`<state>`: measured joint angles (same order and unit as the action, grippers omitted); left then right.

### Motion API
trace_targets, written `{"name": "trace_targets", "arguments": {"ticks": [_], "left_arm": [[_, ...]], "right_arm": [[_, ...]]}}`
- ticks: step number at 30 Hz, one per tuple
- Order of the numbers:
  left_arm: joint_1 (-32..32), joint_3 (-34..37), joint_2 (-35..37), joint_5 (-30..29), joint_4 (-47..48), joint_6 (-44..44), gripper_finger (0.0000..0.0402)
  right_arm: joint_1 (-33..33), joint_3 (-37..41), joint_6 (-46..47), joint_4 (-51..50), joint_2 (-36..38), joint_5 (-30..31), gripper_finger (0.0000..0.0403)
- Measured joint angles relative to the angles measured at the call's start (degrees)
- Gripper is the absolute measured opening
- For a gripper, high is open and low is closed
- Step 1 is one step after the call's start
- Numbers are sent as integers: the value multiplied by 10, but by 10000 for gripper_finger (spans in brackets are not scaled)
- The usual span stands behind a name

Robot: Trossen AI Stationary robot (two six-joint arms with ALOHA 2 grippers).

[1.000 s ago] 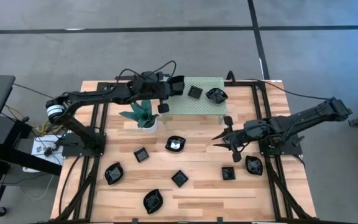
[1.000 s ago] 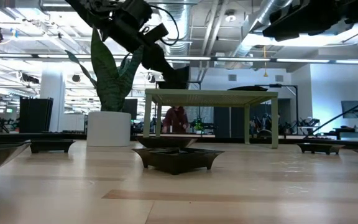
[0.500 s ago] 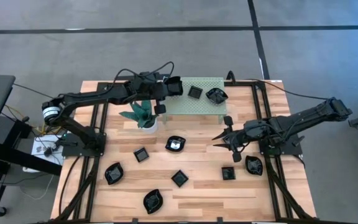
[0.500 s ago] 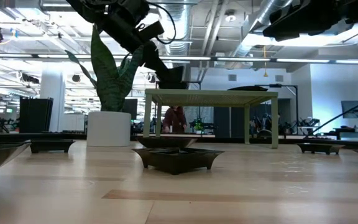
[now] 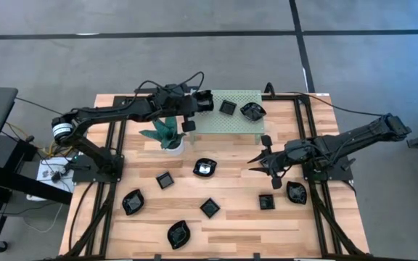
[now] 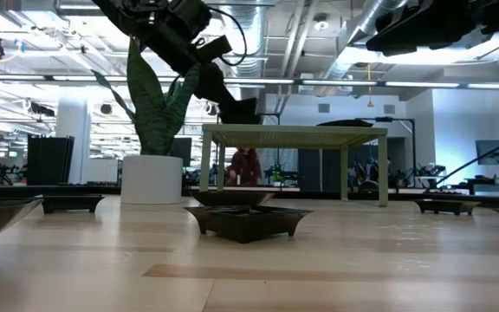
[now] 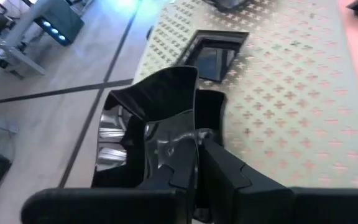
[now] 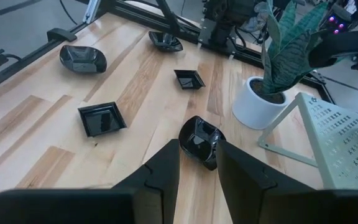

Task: Pick & Place Mini shaped plates
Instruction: Stack the distorted square plate on top of the other distorted square plate on the shelf, then stack the leaf-shaped plate on top of the other leaf-shaped plate on the shelf

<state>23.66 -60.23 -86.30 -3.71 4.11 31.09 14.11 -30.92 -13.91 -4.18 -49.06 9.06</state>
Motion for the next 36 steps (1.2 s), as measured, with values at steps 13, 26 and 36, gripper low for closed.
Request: {"name": "trace_targets", "arguments": {"ticks": [13,26,36], "left_arm": [[-64,0,8,-19,-43,-1,118],[-288,0,19,-31,-49,-113,120],[-418,0,19,-31,-50,-155,120]], "right_arm": [[0,0,29,0,0,0,101],[-3,-2,21,93,-58,0,102],[5,-14,99,104,-140,-2,168]]}}
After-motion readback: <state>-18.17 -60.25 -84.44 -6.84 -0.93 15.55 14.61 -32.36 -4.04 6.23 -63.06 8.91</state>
